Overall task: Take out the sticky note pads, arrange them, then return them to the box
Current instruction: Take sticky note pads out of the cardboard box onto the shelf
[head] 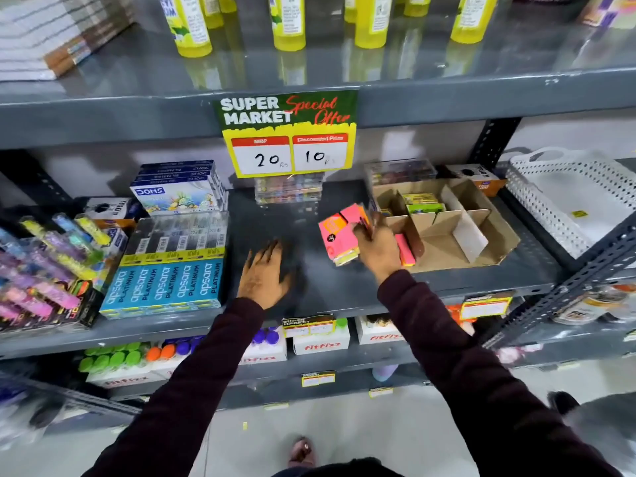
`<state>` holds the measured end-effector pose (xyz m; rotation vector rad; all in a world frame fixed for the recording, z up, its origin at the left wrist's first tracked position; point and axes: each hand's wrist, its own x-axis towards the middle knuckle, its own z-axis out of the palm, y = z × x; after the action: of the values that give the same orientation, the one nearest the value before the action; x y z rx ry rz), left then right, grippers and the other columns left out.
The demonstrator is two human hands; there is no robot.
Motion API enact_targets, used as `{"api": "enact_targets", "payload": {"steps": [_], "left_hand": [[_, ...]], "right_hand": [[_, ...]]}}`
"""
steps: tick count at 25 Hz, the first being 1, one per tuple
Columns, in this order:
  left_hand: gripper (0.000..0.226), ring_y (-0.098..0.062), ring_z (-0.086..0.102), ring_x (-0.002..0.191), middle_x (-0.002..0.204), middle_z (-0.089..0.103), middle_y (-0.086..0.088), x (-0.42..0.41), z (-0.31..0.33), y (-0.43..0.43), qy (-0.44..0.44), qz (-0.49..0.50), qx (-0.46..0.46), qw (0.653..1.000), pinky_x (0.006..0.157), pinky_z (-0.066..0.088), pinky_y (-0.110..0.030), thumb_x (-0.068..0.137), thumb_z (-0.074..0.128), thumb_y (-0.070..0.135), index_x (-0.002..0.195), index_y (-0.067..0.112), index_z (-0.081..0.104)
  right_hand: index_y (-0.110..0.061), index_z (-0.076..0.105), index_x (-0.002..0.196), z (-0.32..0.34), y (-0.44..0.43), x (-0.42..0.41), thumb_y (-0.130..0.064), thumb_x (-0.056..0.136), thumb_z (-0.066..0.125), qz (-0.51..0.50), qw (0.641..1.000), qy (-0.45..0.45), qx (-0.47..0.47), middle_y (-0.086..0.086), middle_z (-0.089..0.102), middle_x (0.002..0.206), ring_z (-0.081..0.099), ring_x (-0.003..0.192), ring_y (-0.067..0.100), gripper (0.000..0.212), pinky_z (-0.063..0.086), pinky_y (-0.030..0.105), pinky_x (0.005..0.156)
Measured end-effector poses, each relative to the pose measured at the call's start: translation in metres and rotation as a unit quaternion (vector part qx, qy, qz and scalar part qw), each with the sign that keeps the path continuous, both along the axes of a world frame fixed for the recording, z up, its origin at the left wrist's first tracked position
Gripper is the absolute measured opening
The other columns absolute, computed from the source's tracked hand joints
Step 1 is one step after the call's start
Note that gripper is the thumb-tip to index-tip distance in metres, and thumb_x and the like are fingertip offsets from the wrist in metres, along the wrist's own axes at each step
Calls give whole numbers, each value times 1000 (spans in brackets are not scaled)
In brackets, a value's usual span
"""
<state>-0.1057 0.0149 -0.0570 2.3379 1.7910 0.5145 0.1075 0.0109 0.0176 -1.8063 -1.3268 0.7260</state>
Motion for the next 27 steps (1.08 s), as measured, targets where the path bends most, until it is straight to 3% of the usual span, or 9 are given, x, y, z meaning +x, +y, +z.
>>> {"api": "enact_targets", "payload": {"steps": [3, 5, 8, 11, 16, 19, 21, 25, 27], "left_hand": [[101, -23, 8, 140, 155, 7, -12, -25, -5, -8, 49, -71, -140, 986, 112, 7, -41, 70, 58, 54, 144, 4, 12], [122, -21, -5, 140, 155, -5, -7, -33, -10, -15, 118, -87, -185, 972, 114, 2, -44, 60, 64, 64, 145, 6, -1], [129, -21, -12, 139, 154, -13, -9, -39, -19, -24, 184, -81, -164, 966, 113, 6, -47, 58, 74, 57, 144, 7, -8], [120, -20, -11, 140, 155, -12, -10, -37, -26, -30, 187, -68, -114, 973, 114, 2, -43, 65, 75, 46, 144, 8, -7], [115, -27, 0, 140, 154, -1, -16, -37, -31, -34, 153, -63, -56, 985, 111, 0, -42, 63, 77, 35, 144, 3, 3], [107, -27, 4, 140, 153, 3, -16, -38, -34, -35, 150, -56, -40, 986, 112, 2, -42, 65, 73, 30, 143, 1, 5], [114, -26, 5, 140, 153, 4, -15, -37, -34, -36, 156, -51, -41, 986, 113, 3, -42, 61, 76, 39, 143, 1, 7], [109, -24, 2, 141, 154, 4, -14, -36, -33, -37, 180, -30, -51, 982, 114, 3, -42, 65, 71, 34, 144, 2, 4], [106, -22, -2, 141, 155, 1, -13, -35, -32, -37, 187, -25, -55, 980, 114, 3, -42, 69, 68, 32, 144, 3, 0]], "right_hand": [[-4, 34, 139, -25, -2, -13, -20, 97, 47, -26, 998, -15, -49, 29, 50, 131, 49, 121, 41, 47, 40, 40, 99], [-4, 31, 142, -29, -3, -16, -19, 98, 42, -39, 992, -101, -64, 31, 43, 134, 47, 120, 45, 48, 40, 42, 99], [-5, 50, 131, -41, -5, -28, -3, 87, 44, -70, 934, -350, -4, 33, 53, 127, 55, 112, 50, 44, 49, 53, 90], [-13, 66, 111, -44, -7, -36, -5, 75, 47, -50, 892, -447, -49, 23, 66, 117, 63, 105, 44, 41, 53, 55, 81], [-2, 68, 108, -53, -4, -40, -11, 77, 58, -22, 880, -470, -59, 26, 65, 114, 59, 109, 47, 33, 41, 65, 100], [5, 58, 121, -65, -10, -43, -48, 75, 66, 30, 886, -461, -40, 28, 58, 126, 51, 120, 48, 71, 33, 61, 107], [5, 55, 125, -67, -12, -44, -58, 67, 69, 41, 878, -476, -23, 26, 59, 126, 52, 121, 45, 86, 32, 60, 108], [1, 58, 122, -63, -7, -43, -57, 64, 71, 61, 869, -490, 13, 22, 60, 125, 52, 121, 41, 83, 18, 59, 115], [0, 62, 118, -64, -5, -45, -54, 61, 72, 78, 859, -506, 24, 23, 62, 120, 55, 117, 42, 79, 23, 58, 114]]}}
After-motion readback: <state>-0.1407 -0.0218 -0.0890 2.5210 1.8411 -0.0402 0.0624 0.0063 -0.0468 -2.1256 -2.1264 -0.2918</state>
